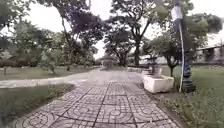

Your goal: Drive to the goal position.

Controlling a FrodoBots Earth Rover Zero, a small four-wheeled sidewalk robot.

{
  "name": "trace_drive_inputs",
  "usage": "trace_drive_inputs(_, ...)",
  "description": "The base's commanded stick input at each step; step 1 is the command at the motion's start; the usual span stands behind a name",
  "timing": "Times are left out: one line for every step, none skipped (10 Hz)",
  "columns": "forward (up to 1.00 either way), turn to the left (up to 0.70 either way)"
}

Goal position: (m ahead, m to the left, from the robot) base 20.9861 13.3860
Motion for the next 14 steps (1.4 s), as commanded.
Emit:
trace_drive_inputs(1.00,0.00)
trace_drive_inputs(1.00,0.00)
trace_drive_inputs(1.00,0.00)
trace_drive_inputs(1.00,0.00)
trace_drive_inputs(1.00,0.00)
trace_drive_inputs(1.00,0.12)
trace_drive_inputs(1.00,0.27)
trace_drive_inputs(1.00,0.20)
trace_drive_inputs(1.00,0.02)
trace_drive_inputs(1.00,0.04)
trace_drive_inputs(1.00,0.27)
trace_drive_inputs(1.00,0.20)
trace_drive_inputs(1.00,0.06)
trace_drive_inputs(1.00,0.00)
